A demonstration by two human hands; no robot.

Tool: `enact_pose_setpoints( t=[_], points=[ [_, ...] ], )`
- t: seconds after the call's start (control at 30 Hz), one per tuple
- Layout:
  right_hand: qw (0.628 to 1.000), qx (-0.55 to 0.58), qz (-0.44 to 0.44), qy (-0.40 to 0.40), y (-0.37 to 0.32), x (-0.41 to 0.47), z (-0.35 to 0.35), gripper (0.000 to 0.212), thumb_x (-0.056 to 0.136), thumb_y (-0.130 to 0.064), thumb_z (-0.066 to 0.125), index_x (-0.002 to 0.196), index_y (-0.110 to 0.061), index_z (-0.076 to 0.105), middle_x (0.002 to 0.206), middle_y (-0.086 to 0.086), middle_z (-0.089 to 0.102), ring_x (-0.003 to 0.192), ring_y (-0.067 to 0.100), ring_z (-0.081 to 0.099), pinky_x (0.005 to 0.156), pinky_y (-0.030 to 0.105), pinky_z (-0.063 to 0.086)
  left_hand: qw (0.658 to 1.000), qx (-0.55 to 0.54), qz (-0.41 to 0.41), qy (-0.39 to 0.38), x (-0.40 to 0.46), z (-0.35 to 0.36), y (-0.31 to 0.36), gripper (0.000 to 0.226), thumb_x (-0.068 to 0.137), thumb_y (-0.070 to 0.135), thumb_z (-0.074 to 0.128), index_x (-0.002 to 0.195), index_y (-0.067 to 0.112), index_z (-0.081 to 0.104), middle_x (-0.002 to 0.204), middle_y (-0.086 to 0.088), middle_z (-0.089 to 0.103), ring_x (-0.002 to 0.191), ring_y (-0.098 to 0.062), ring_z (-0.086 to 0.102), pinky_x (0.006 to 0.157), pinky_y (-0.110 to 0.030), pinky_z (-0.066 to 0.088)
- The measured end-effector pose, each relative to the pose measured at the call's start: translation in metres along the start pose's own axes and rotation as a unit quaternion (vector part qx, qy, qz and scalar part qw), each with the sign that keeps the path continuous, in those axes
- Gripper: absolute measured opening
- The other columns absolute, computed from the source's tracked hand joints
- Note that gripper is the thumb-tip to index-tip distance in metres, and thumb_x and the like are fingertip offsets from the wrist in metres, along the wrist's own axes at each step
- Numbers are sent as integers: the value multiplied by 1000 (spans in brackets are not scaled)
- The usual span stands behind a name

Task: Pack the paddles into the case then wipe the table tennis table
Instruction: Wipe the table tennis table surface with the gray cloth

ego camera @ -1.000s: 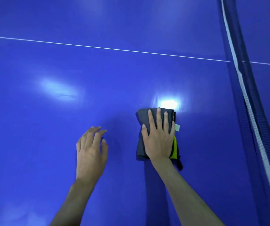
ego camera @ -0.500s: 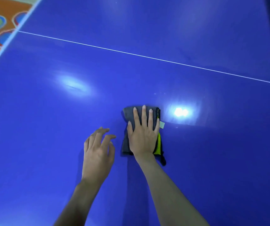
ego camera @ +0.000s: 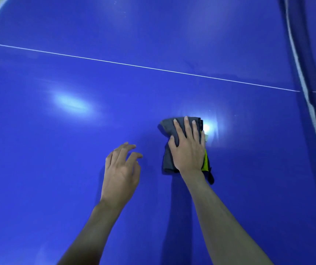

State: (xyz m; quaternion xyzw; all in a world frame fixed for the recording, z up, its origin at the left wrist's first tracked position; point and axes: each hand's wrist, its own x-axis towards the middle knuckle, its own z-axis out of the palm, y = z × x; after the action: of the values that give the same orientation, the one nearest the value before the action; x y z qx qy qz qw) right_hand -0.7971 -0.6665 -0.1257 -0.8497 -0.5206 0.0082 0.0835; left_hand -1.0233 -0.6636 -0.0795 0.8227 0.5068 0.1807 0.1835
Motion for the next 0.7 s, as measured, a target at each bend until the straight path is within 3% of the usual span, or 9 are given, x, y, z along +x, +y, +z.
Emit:
enact_pose_setpoints(
  t=[0.23,0.57,0.7],
  points=[
    [999,-23,46,11,138,4,-22,57,104,-48,37,160,-38,33,170,-4,27,158,21,21,127,52,17,1000,-11,21,-7,18,55,89,32,93,-2,66,121,12,67,132,-2,62,135,-26,51,108,-46,41],
    [996,-20,87,-4,328,-2,-57,60,104,-51,30,162,-38,26,171,-5,21,158,21,17,128,54,16,999,-27,26,-13,40,134,194,25,94,4,58,113,15,69,132,-1,60,137,-25,50,108,-42,39],
    [991,63,113,-20,379,-12,-70,59,107,-42,45,162,-42,24,173,-11,9,160,15,6,129,50,15,999,-26,18,-10,46,146,214,26,93,9,52,113,15,70,132,0,60,137,-25,50,109,-41,36]
  ],
)
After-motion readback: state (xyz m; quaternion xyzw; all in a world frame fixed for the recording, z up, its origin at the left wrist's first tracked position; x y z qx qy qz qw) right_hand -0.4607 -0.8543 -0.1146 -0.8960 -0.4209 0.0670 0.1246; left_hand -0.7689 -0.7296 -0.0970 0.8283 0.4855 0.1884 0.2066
